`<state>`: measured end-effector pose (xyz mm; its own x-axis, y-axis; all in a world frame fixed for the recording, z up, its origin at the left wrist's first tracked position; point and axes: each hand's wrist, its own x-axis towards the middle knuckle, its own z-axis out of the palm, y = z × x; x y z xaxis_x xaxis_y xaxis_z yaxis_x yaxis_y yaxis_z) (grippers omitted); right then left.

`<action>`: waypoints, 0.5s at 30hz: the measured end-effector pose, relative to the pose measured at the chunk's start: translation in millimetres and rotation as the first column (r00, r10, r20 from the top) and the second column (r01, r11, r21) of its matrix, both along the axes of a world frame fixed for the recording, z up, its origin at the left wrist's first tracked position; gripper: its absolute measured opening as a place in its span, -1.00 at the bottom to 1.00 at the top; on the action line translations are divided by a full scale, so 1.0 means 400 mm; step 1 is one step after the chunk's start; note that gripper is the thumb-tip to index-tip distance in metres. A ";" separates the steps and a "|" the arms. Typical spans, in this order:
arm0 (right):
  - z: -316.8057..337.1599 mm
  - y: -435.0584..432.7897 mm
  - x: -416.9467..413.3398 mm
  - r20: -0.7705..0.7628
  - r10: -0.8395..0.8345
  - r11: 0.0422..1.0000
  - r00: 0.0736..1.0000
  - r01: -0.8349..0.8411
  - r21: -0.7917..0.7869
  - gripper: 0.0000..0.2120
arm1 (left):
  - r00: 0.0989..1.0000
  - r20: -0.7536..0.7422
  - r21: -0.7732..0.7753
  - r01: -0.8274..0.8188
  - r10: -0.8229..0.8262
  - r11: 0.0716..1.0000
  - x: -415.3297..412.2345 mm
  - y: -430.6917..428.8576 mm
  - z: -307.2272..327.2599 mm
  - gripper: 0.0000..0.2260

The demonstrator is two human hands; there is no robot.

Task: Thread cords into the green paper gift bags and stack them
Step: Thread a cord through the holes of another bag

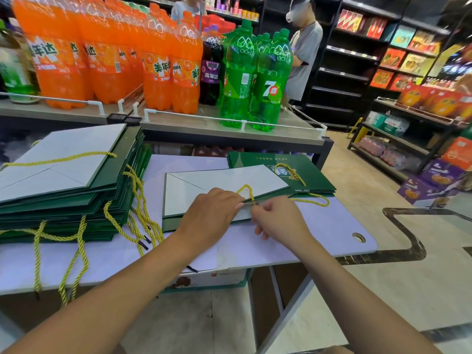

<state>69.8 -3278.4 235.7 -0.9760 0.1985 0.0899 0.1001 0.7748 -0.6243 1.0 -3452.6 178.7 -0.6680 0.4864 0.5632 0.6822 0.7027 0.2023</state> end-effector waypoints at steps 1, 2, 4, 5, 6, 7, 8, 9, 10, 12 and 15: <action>0.005 0.003 0.001 0.041 0.011 0.997 0.999 -0.008 -0.079 -0.69 | 1.000 -0.004 0.001 -0.013 0.013 1.000 -0.002 -0.003 0.000 -0.58; 0.009 0.009 -0.001 0.061 0.025 0.994 0.998 -0.019 -0.106 -0.69 | 1.000 -0.009 0.001 -0.022 0.022 1.000 -0.002 -0.006 0.000 -0.58; 0.012 0.020 0.000 0.088 0.068 0.990 0.994 -0.057 -0.127 -0.72 | 1.000 -0.003 -0.009 -0.020 0.020 1.000 -0.003 -0.010 0.000 -0.59; 0.011 0.021 0.003 0.114 0.121 0.983 0.986 -0.104 -0.150 -0.73 | 1.000 0.011 -0.021 -0.012 0.012 1.000 -0.002 -0.011 0.002 -0.58; 0.006 0.022 0.005 0.138 0.175 0.976 0.975 -0.153 -0.157 -0.71 | 1.000 0.031 -0.038 0.000 0.002 0.999 -0.002 -0.010 0.004 -0.58; 0.001 0.025 0.006 0.149 0.213 0.972 0.966 -0.195 -0.131 -0.66 | 0.999 0.048 -0.057 0.012 -0.009 0.998 -0.002 -0.009 0.006 -0.59; -0.001 0.029 0.004 0.122 0.218 0.975 0.968 -0.211 -0.064 -0.60 | 0.998 0.057 -0.075 0.022 -0.018 0.997 -0.003 -0.008 0.006 -0.61; 0.002 0.036 -0.003 0.048 0.184 0.982 0.982 -0.185 0.030 -0.54 | 0.998 0.057 -0.085 0.035 -0.030 0.996 -0.002 -0.008 0.007 -0.65; 0.008 0.045 -0.015 -0.065 0.125 0.986 0.990 -0.117 0.115 -0.50 | 0.997 0.059 -0.076 0.052 -0.048 0.996 0.001 -0.009 0.009 -0.69; 0.023 0.067 -0.046 -0.201 0.045 0.969 0.979 0.006 0.248 -0.56 | 0.994 0.082 -0.021 0.074 -0.072 0.997 0.014 -0.014 0.024 -0.69; 0.027 0.071 -0.096 -0.064 0.042 0.930 0.997 -0.016 0.367 -0.78 | 0.984 0.172 -0.006 -0.038 0.038 0.999 0.018 -0.041 0.070 -0.54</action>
<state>31.5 -3249.9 246.5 -0.9696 0.1108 0.2182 0.0409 0.9525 -0.3018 8.4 -3468.8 206.5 -0.7728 0.4600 0.4373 0.6101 0.7283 0.3120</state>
